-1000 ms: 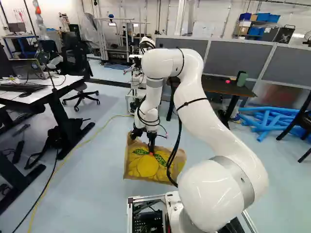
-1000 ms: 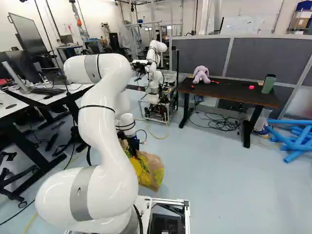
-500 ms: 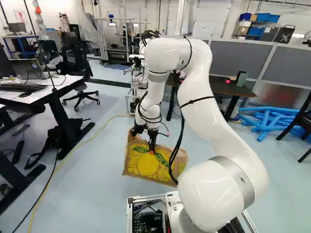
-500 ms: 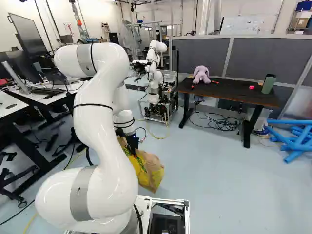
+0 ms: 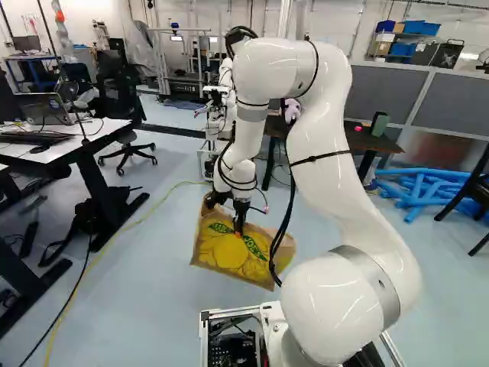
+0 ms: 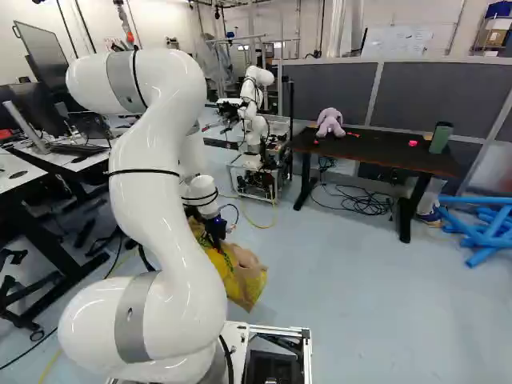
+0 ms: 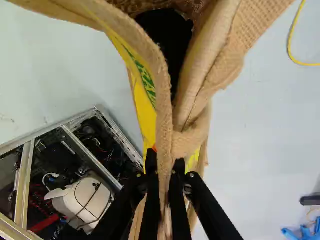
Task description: Pick up the bag on the ground and place it on the table
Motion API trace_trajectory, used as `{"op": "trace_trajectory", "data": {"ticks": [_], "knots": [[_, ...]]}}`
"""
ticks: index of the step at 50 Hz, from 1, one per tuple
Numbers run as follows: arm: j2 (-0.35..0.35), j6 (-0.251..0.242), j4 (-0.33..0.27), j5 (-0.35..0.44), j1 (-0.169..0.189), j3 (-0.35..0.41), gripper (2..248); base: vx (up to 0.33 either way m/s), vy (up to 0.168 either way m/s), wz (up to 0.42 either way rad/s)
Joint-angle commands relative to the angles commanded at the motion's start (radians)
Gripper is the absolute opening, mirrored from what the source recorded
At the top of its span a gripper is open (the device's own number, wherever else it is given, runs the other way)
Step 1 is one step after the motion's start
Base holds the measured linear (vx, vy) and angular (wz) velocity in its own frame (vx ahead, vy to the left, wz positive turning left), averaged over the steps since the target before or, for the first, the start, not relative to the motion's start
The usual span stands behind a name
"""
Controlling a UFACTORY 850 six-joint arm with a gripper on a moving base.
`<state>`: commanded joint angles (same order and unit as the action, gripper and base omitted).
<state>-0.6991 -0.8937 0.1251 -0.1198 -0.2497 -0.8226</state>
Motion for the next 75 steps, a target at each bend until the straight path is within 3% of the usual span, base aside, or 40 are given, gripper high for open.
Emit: {"op": "trace_trajectory", "data": {"ticks": [38, 75], "knots": [[0.186, 0.000, 0.085, -0.006, -0.005, 0.114, 22, 0.000, 0.000, 0.000], [0.332, 0.000, 0.126, -0.133, 0.013, 0.142, 22, 0.000, 0.000, 0.000]]}}
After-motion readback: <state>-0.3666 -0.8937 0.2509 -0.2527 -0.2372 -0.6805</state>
